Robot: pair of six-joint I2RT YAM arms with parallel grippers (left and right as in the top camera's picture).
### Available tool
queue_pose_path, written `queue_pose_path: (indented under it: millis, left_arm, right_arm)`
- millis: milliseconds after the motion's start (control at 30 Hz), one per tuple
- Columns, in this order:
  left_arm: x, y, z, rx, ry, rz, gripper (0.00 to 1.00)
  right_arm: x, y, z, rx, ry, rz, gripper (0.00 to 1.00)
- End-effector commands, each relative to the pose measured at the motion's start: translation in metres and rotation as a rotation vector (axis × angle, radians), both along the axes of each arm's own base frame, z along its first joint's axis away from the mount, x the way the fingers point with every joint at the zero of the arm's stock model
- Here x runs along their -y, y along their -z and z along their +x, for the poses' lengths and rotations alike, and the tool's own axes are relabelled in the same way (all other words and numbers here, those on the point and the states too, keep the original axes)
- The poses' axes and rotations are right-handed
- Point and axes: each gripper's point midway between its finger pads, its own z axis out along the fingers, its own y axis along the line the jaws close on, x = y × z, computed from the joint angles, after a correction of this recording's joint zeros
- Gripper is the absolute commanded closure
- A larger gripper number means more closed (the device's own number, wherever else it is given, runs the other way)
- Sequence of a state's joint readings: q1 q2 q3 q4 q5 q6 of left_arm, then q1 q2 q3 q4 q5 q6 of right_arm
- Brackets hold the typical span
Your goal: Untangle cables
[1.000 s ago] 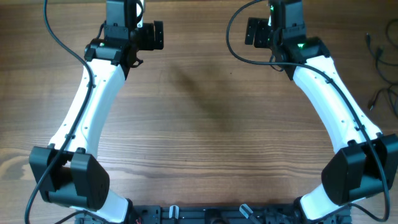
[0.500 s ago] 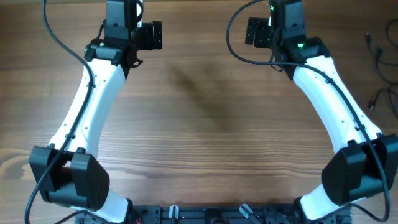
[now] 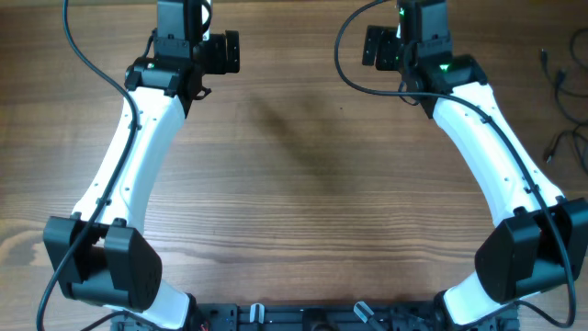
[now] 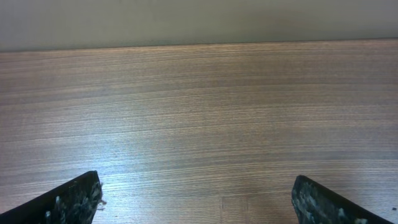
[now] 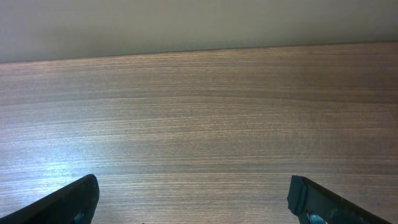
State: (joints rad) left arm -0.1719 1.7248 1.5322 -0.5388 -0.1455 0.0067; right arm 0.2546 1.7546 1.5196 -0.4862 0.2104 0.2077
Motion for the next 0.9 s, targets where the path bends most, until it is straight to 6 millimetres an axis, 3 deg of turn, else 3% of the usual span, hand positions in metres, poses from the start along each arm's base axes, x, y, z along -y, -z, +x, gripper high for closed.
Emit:
queue_pose_path:
  millis: [0,433,633,867]
  left_arm:
    - [-0.002,0.002,0.0,-0.004,0.001,0.021,0.0]
    - [-0.001,0.003,-0.001,-0.01,0.003,0.017,0.0]
    - [0.011,-0.003,-0.007,-0.009,0.052,-0.04,0.0]
    - [0.007,0.013,-0.022,0.048,-0.001,-0.108,0.0]
  right_arm:
    - [0.001,0.005,0.001,-0.006,0.011,-0.013,0.0]
    - [0.001,0.005,0.001,-0.006,0.011,-0.012,0.0]
    - [0.001,0.005,0.001,-0.006,0.011,-0.012,0.0]
    - [0.001,0.005,0.001,-0.006,0.011,-0.013,0.01]
